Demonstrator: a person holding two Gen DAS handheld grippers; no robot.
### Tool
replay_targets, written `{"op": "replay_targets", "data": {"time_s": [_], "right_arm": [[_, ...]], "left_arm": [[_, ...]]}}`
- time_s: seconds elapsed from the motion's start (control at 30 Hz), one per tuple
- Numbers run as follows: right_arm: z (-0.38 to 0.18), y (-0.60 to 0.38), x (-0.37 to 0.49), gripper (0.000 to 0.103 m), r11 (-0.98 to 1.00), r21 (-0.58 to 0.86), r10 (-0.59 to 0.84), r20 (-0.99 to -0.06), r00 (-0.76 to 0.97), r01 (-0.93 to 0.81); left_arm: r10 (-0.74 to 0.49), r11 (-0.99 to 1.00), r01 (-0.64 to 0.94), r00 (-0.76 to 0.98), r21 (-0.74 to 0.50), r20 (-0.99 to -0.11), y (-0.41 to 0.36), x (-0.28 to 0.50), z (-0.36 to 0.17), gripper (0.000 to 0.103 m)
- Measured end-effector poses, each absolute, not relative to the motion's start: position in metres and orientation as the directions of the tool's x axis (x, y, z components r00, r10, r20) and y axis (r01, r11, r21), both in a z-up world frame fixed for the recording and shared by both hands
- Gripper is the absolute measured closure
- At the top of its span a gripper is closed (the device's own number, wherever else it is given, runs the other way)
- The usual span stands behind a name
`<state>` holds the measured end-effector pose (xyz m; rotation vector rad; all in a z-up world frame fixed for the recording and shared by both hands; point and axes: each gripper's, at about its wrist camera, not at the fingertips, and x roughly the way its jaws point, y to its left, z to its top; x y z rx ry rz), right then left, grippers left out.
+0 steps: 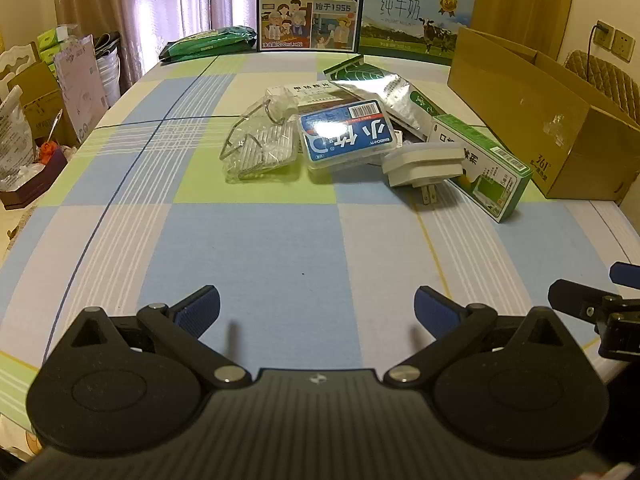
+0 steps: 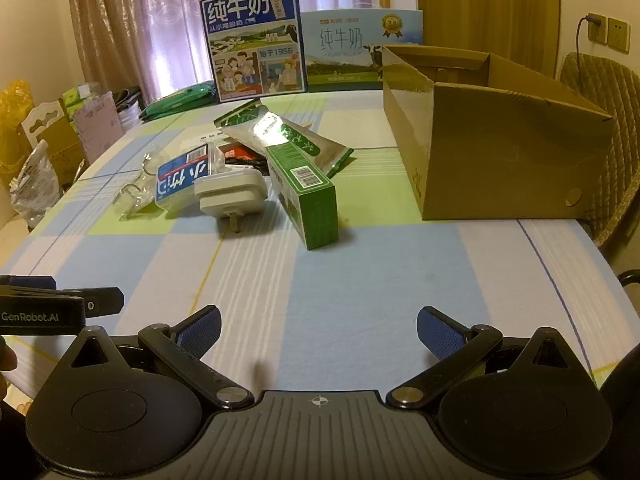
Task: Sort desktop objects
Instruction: 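Move both tools toward the pile of items on the table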
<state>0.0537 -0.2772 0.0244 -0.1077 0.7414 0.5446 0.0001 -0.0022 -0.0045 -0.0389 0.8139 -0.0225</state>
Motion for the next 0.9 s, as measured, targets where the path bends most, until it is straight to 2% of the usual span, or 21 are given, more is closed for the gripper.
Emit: {"op": "replay_targets", "data": {"time_s": [0.9], "right_arm": [[0.0207,-0.2772,0.0529,0.002,0.849,0.097,0.440,-0.673,0.595,-0.519]], "left_arm": [[-0.034,0.999,0.002,0.686,-0.045,-0.727,-0.0035,0.0002,-0.0063,0.001]]}}
